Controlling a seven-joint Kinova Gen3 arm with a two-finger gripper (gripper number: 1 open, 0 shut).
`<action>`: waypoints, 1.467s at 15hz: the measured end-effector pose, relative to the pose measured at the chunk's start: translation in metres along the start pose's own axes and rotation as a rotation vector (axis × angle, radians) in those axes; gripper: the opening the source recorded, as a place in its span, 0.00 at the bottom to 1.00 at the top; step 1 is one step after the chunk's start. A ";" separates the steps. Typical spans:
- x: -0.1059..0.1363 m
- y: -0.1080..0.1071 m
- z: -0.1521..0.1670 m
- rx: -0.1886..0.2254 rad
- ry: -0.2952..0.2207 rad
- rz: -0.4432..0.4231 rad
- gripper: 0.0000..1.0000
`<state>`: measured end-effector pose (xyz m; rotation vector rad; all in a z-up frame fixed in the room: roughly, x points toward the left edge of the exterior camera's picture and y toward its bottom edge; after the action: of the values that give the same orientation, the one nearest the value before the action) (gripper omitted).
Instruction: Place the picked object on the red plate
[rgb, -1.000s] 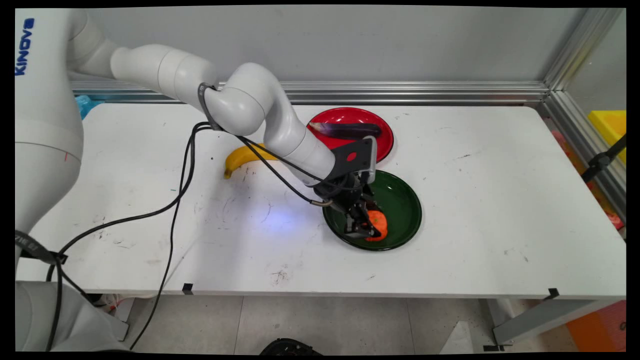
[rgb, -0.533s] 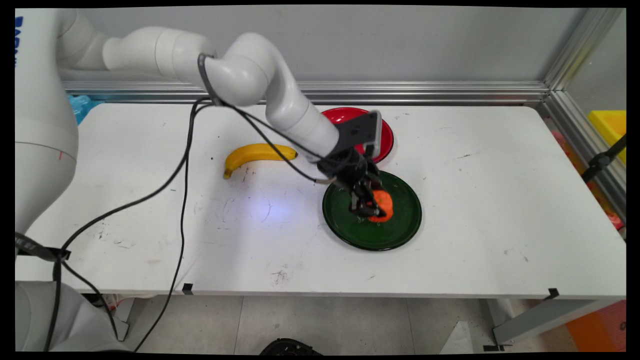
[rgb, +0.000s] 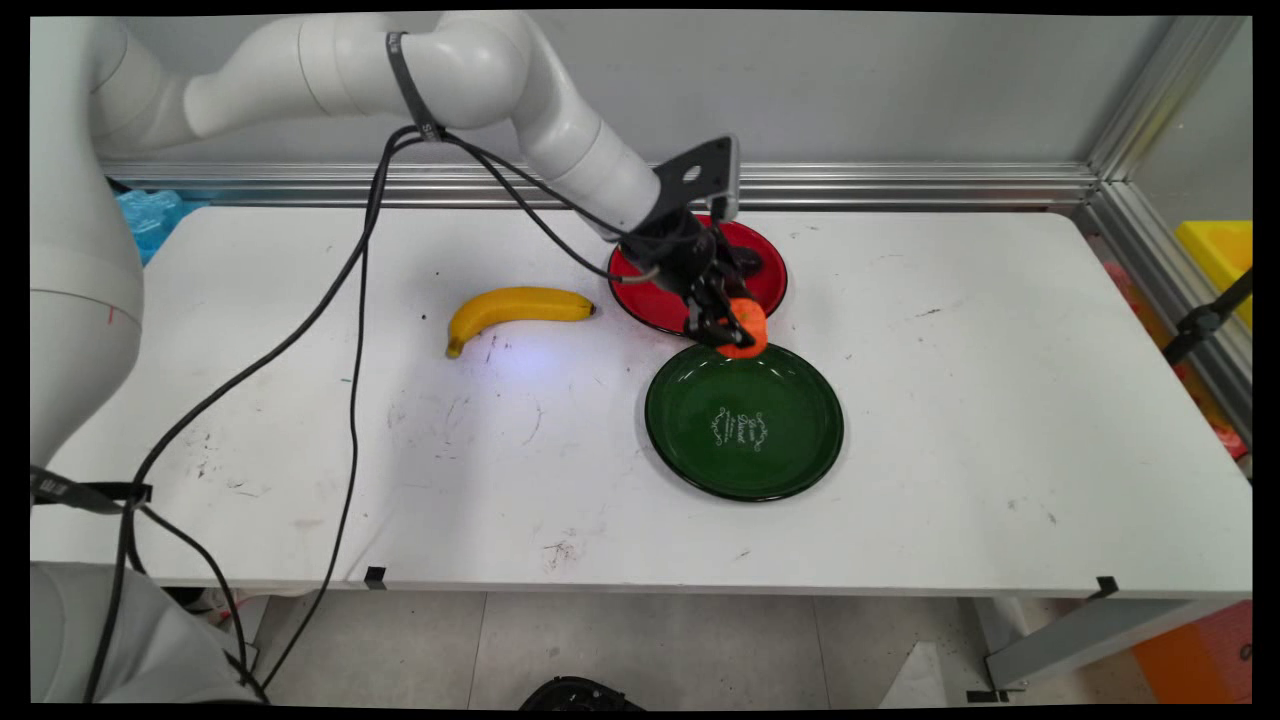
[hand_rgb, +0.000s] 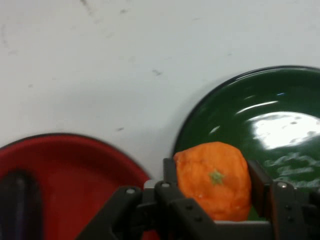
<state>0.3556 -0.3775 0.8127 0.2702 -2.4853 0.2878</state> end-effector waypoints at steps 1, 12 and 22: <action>-0.005 -0.009 -0.001 0.008 -0.001 0.000 0.00; -0.054 -0.072 0.015 0.051 -0.014 -0.007 0.00; -0.074 -0.087 0.026 0.036 -0.012 -0.024 0.00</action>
<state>0.4220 -0.4585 0.7607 0.3174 -2.4890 0.3219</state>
